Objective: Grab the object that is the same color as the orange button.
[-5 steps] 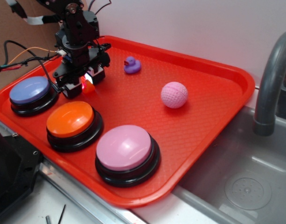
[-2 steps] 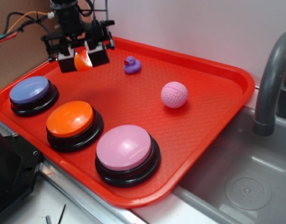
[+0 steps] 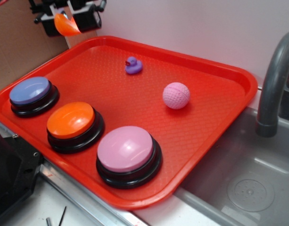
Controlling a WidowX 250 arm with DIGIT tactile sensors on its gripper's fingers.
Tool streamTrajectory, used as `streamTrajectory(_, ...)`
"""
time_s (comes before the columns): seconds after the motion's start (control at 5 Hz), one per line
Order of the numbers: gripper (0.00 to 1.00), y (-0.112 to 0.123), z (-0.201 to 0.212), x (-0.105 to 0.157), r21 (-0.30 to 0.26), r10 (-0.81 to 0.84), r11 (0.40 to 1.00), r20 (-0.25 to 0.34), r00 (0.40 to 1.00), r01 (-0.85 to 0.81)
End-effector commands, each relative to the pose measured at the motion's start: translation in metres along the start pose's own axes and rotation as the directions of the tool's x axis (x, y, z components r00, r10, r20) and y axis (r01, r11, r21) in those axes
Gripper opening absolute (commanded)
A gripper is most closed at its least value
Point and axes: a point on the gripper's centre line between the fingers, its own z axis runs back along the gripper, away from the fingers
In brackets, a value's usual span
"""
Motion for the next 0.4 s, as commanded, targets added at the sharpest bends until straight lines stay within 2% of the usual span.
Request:
streamTrajectory(0.0,0.00,0.014,0.057,0.010,-0.091,-0.120,0.988,0.085,0.989,0.128)
streamTrajectory(0.2,0.00,0.013,0.059,0.022,-0.090,-0.094,0.991,0.056,0.994,0.099)
